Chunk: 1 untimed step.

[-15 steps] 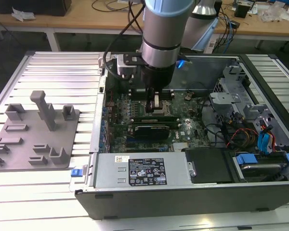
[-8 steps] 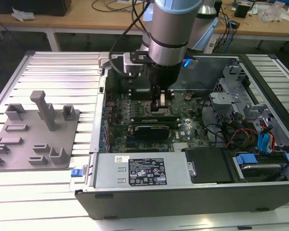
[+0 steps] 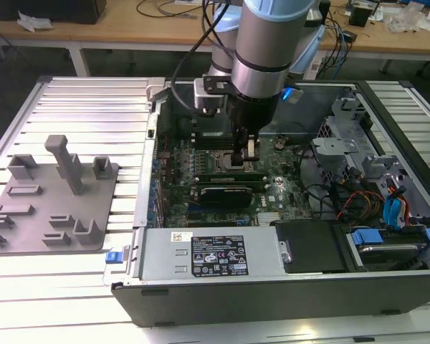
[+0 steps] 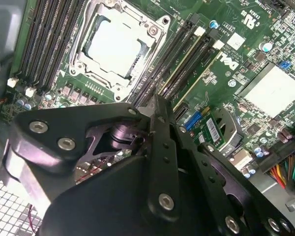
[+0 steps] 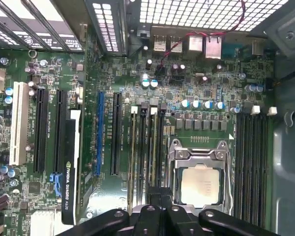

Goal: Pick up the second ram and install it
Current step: 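Press down the second ram until it locks into place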

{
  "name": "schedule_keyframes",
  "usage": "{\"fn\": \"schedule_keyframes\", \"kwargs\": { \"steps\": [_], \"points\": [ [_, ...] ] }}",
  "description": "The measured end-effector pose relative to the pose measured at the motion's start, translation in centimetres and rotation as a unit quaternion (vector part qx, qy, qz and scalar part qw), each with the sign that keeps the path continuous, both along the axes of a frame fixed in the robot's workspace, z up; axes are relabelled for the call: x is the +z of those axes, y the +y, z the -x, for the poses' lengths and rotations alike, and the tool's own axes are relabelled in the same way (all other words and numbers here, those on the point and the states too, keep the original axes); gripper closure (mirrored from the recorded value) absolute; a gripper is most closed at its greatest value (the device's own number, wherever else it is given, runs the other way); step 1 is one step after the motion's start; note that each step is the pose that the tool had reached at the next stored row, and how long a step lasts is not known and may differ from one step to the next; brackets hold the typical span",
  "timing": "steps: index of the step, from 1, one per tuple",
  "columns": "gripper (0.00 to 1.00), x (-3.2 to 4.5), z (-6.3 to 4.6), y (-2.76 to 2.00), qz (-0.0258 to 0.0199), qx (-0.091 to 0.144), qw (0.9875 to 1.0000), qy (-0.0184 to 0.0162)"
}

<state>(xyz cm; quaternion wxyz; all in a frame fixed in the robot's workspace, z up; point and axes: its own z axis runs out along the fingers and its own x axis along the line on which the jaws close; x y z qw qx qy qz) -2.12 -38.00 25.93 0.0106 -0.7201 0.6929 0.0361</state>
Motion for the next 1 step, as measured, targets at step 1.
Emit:
{"fn": "schedule_keyframes", "kwargs": {
  "steps": [1],
  "points": [
    [0.92,0.0,0.0,0.0,0.0,0.0,1.0,0.0]
  ]
}}
